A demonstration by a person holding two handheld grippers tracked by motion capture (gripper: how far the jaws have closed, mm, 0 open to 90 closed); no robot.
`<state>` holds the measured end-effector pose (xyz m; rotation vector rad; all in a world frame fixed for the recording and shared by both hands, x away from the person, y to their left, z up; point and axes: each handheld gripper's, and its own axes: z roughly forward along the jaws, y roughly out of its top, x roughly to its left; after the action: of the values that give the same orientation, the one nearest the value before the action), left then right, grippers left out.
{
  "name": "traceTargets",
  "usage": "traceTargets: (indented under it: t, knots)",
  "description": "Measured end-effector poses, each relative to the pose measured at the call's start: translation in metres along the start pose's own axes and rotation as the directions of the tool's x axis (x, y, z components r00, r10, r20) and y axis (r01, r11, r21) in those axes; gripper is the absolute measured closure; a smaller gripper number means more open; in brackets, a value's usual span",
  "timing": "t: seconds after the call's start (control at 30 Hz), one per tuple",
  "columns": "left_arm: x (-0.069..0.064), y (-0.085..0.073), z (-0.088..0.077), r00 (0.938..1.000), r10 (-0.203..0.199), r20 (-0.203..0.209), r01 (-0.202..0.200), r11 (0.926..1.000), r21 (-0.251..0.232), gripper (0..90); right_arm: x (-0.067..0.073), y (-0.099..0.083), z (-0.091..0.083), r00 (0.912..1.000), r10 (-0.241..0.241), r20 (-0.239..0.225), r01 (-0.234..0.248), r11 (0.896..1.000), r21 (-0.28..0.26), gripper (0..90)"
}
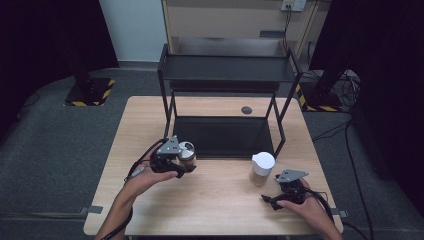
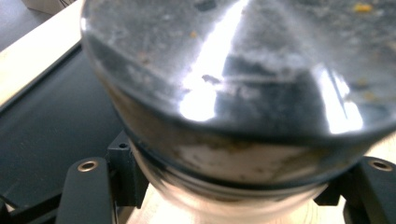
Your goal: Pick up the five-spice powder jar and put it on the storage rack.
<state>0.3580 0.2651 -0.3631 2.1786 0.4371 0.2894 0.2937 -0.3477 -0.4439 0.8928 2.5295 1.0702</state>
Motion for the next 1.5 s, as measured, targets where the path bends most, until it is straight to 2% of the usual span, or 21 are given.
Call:
traceTargets:
  t: [0.37, 0.5, 0.83, 1.23, 1.5]
  knots:
    - [0.017, 0.034, -0.005, 0.9996, 0.025, -0.01, -0.025, 0.9996, 0.009, 29.8, 0.0, 0.0, 0.0, 1.0, 0.0, 0.0, 0.0, 1.0, 0.0, 1.5]
    - [0.025, 0.045, -0.007, 0.9995, 0.031, -0.001, -0.031, 0.9994, -0.015, 29.8, 0.0, 0.0, 0.0, 1.0, -0.001, -0.001, 0.001, 1.0, 0.0, 1.5]
    - [0.034, 0.077, -0.018, 0.9979, 0.062, -0.017, -0.062, 0.9979, -0.02, 29.9, 0.0, 0.0, 0.0, 1.0, -0.002, -0.002, 0.002, 1.0, 0.0, 1.5]
    - [0.032, 0.113, -0.037, 0.9941, 0.094, -0.054, -0.095, 0.9954, -0.012, 29.8, -0.001, 0.0, 0.0, 1.0, -0.002, -0.002, 0.002, 1.0, 0.0, 1.5]
    - [0.031, 0.129, -0.046, 0.9923, 0.098, -0.075, -0.099, 0.9951, -0.004, 29.9, -0.001, 0.0, 0.0, 1.0, -0.003, -0.002, 0.003, 1.0, -0.002, 1.5]
